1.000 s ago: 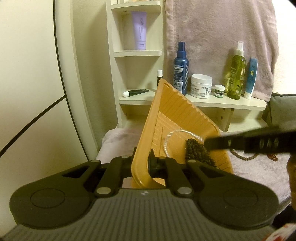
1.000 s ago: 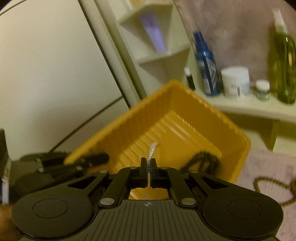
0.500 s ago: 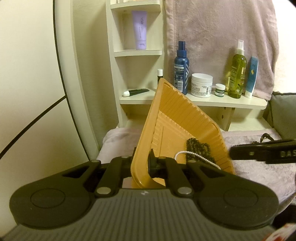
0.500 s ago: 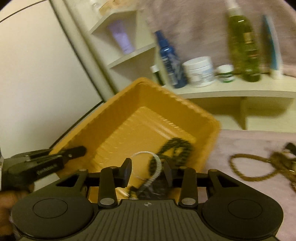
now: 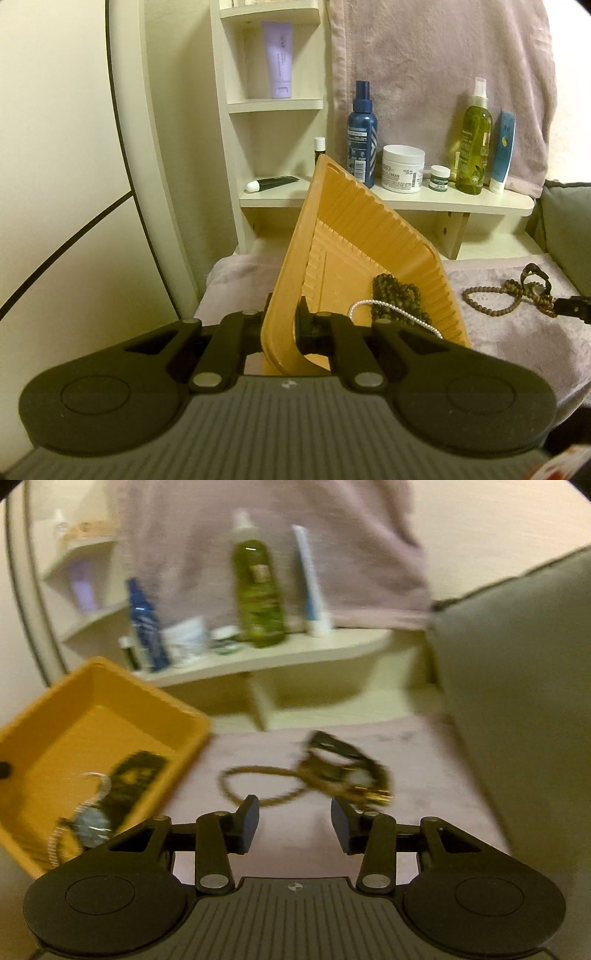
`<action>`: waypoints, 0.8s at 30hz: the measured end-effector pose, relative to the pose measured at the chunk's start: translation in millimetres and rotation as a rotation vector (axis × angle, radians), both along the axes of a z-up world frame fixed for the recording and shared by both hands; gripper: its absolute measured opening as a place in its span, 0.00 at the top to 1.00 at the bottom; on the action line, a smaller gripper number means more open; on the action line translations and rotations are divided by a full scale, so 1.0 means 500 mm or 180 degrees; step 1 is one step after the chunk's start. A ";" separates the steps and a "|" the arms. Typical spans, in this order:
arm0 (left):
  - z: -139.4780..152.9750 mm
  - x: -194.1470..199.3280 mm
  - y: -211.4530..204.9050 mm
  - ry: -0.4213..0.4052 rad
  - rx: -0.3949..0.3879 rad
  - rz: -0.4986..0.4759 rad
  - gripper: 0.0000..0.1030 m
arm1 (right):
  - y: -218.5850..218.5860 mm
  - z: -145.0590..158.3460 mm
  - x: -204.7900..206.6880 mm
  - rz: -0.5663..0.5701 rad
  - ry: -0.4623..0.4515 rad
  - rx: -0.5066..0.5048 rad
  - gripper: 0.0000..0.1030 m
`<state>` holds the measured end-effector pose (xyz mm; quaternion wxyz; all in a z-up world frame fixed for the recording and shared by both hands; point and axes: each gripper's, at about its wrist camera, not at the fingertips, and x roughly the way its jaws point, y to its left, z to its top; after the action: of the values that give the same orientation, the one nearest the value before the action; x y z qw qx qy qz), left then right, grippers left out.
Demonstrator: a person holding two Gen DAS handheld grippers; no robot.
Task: Organize jewelry
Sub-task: 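Grasp the small red-brown bead bracelet with the right tool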
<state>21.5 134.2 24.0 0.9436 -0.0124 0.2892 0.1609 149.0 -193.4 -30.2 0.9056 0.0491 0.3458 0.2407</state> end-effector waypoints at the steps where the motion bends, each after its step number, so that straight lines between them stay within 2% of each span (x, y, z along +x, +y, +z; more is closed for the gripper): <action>1: 0.000 0.000 0.000 0.0002 0.0004 0.0000 0.94 | -0.008 -0.004 0.004 -0.0029 0.0002 -0.0023 0.57; 11: -0.001 0.003 0.002 0.0029 0.0025 -0.0001 0.94 | -0.038 -0.049 0.042 -0.0065 -0.0005 -0.0354 0.58; 15: -0.001 0.004 0.003 0.0038 0.0030 -0.0003 0.94 | -0.032 -0.064 0.059 -0.0002 0.0024 -0.0366 0.58; 21: -0.001 0.006 0.002 0.0042 0.0034 -0.0008 0.94 | -0.025 -0.081 0.086 -0.0041 0.0103 -0.0340 0.78; 23: -0.001 0.006 0.002 0.0042 0.0035 -0.0008 0.94 | -0.022 -0.079 0.087 -0.0001 0.0142 -0.0327 0.95; 24: -0.001 0.006 0.002 0.0042 0.0036 -0.0007 0.94 | -0.021 -0.076 0.084 0.0018 0.0163 -0.0327 0.95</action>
<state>24.4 135.3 23.6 0.9419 -0.0057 0.2945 0.1615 191.2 -203.8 -68.4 0.8971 0.0077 0.3809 0.2238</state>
